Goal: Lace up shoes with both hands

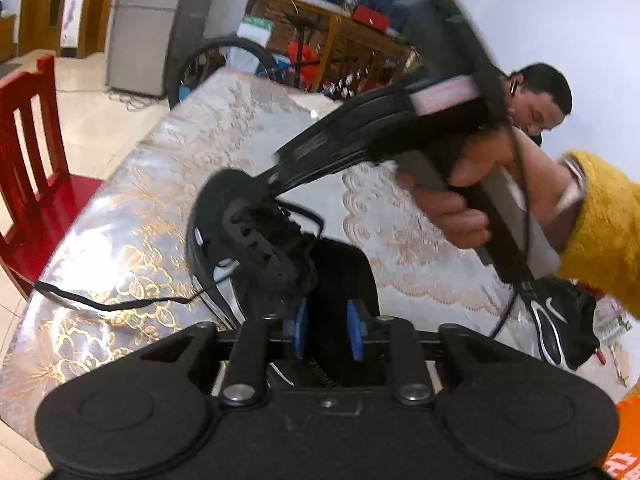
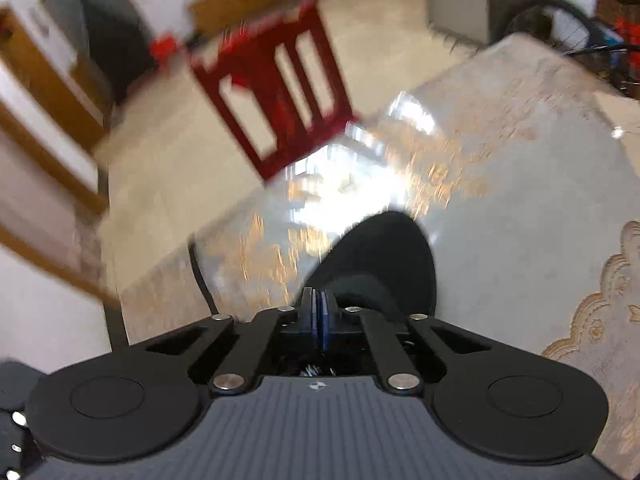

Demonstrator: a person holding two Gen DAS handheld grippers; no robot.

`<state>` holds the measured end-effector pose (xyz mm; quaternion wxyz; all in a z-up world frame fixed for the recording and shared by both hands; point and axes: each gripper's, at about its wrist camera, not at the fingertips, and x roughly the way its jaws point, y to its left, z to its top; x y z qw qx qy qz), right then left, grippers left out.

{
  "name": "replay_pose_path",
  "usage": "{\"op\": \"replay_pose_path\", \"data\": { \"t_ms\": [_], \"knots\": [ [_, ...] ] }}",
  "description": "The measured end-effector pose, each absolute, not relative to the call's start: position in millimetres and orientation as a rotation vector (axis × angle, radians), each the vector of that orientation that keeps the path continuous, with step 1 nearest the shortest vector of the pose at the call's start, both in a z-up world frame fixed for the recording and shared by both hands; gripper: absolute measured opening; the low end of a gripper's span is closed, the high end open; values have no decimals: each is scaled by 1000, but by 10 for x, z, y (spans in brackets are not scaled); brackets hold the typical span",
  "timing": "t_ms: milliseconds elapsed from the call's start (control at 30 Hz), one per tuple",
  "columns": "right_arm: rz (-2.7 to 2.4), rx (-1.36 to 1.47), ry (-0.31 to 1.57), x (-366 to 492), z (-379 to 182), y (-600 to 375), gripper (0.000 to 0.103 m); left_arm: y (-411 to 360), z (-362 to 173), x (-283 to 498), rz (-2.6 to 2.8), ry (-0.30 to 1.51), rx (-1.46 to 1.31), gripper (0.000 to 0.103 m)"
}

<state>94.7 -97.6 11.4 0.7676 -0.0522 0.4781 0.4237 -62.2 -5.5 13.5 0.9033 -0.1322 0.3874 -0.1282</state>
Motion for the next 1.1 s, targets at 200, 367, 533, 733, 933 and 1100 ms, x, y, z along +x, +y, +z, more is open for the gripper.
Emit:
{"op": "replay_pose_path", "data": {
  "t_ms": [200, 367, 533, 733, 933, 1100],
  "knots": [
    [942, 278, 985, 791, 464, -1537, 2, -15, 377, -622, -255, 654, -275, 49],
    [944, 535, 939, 611, 559, -1820, 2, -12, 495, -543, -279, 545, -348, 53],
    [976, 622, 876, 370, 696, -1949, 2, -78, 572, -533, -327, 497, -354, 53],
    [1000, 604, 835, 206, 764, -2071, 3, -158, 655, -553, -368, 486, -337, 2],
    [844, 399, 759, 42, 612, -2114, 52, -136, 642, -649, -219, 623, -106, 2],
    [705, 24, 707, -277, 173, -1799, 54, 57, 693, -658, -118, 700, 25, 2]
  ]
}}
